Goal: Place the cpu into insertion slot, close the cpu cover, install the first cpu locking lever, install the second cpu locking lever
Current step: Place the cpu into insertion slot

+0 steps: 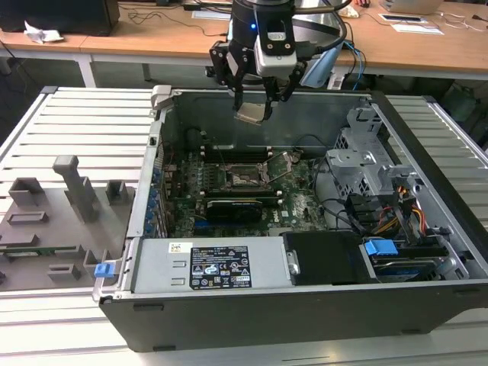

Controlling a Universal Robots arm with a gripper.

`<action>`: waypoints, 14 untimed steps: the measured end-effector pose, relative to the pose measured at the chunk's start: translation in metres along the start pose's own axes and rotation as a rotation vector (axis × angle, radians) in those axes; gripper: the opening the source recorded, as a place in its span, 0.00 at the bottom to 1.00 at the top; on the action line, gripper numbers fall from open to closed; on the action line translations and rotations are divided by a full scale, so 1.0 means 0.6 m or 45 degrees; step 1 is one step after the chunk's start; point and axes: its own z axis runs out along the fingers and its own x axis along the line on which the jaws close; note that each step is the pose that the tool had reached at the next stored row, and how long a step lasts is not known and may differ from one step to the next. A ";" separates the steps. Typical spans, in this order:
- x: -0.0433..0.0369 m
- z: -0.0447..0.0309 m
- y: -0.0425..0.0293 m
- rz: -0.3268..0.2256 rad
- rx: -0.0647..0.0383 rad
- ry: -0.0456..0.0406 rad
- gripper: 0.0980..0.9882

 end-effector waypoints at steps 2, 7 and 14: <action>0.000 0.000 0.000 0.018 0.000 -0.002 0.49; 0.000 0.000 0.000 0.055 -0.001 -0.005 0.49; 0.000 0.000 0.000 0.101 -0.002 -0.009 0.49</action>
